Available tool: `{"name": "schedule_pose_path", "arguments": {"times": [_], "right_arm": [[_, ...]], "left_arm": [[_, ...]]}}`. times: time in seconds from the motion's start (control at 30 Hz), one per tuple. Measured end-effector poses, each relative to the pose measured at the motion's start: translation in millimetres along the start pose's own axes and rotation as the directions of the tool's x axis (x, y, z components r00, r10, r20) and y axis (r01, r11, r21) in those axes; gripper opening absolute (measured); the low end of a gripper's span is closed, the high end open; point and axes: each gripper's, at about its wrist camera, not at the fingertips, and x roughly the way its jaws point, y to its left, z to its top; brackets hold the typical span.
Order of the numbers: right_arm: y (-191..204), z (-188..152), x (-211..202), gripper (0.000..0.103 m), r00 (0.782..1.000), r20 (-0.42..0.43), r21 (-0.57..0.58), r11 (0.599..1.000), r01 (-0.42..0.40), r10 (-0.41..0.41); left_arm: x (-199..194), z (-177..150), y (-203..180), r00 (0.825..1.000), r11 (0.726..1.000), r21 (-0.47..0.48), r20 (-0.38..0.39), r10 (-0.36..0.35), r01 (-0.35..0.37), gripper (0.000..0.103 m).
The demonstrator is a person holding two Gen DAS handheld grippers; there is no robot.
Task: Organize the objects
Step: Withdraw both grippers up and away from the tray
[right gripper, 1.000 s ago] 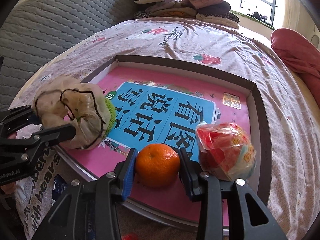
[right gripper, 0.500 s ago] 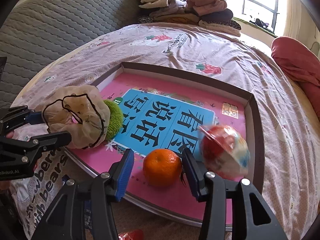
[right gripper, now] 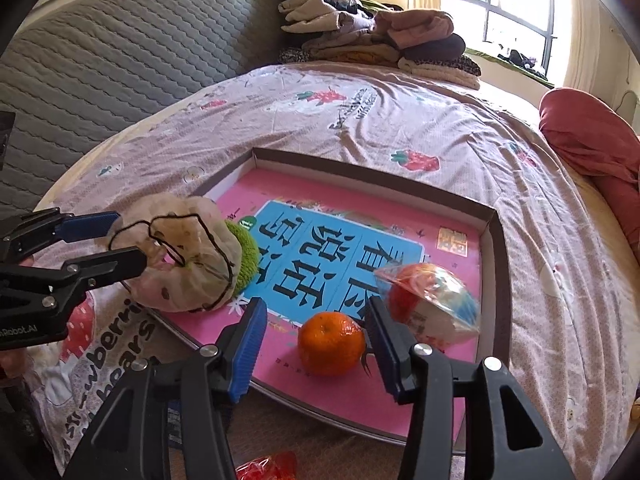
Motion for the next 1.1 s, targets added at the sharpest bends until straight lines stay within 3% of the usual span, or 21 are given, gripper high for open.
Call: {"name": "schedule_pose_path", "arguments": {"times": [0.3, 1.1], "right_arm": [[-6.2, 4.9, -16.5, 0.051, 0.999, 0.037, 0.022, 1.000, -0.001, 0.001], [-9.6, 12.1, -83.1, 0.054, 0.982, 0.186, 0.047, 0.999, 0.018, -0.026]], "left_arm": [[-5.5, 1.3, 1.9, 1.000, 1.000, -0.023, 0.021, 0.002, -0.002, 0.069], [-50.8, 1.1, -23.8, 0.992, 1.000, 0.028, 0.127, 0.004, -0.008, 0.071]]}}
